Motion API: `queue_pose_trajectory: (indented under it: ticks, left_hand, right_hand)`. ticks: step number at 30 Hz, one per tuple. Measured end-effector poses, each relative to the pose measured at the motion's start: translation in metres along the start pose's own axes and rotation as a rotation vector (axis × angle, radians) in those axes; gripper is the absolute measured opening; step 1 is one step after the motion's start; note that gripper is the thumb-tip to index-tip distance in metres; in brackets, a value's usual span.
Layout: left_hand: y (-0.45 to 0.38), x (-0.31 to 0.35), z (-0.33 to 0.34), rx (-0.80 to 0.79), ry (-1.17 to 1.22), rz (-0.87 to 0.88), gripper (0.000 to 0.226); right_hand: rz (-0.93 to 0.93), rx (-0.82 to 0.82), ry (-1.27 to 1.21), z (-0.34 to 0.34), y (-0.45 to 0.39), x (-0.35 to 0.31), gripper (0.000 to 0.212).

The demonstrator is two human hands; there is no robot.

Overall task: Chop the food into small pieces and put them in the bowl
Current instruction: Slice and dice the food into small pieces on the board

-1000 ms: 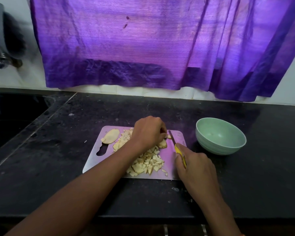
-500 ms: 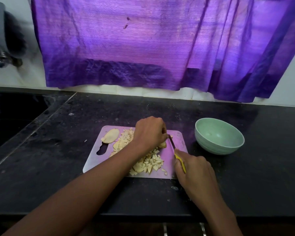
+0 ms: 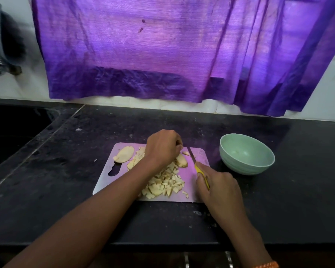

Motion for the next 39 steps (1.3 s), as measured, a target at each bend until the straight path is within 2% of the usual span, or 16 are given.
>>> queue_pose_trajectory:
  ticks: [4, 9, 15, 18, 21, 24, 33, 36, 39]
  left_hand:
    - [0.001, 0.001, 0.003, -0.038, 0.009, 0.006, 0.010]
    - [0.002, 0.004, 0.006, -0.058, 0.034, 0.051, 0.013]
    - [0.001, 0.008, -0.008, -0.243, 0.191, 0.151, 0.031]
    - [-0.004, -0.006, -0.019, -0.288, 0.164, 0.129, 0.023]
    - [-0.003, -0.014, -0.025, -0.498, 0.123, 0.132, 0.054]
    - [0.000, -0.013, -0.027, -0.533, 0.071, 0.149, 0.065]
    - [-0.003, -0.006, -0.021, -0.534, 0.165, 0.102, 0.057]
    - [-0.005, -0.003, -0.023, -0.473, 0.139, 0.158, 0.056]
    - [-0.007, -0.003, -0.023, -0.467, 0.232, 0.158, 0.034]
  right_hand:
    - [-0.022, -0.039, 0.038, 0.005, -0.006, -0.002, 0.037]
    - [0.046, 0.048, 0.053, 0.003, -0.003, 0.006, 0.039]
    - [0.137, 0.071, -0.036, -0.002, -0.002, 0.019, 0.025]
    - [0.123, 0.072, -0.048, -0.003, -0.001, 0.016, 0.027]
    - [0.120, 0.061, -0.059, -0.003, 0.000, 0.016, 0.033]
    - [0.133, 0.052, -0.079, -0.003, 0.000, 0.017, 0.034]
    - [0.140, 0.044, -0.093, -0.003, 0.001, 0.016, 0.032]
    - [0.143, 0.040, -0.084, -0.004, 0.001, 0.016, 0.031]
    - [0.153, 0.049, -0.067, -0.006, 0.001, 0.015, 0.027]
Point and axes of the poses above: each hand's wrist, its own y-axis away from the middle knuckle, its own z-axis out of the palm, x = y × z, the point moved 2 cm from there along -y, towards the middle knuckle, and after that the axes turned 6 degrees about x, right-handed, at the moved point
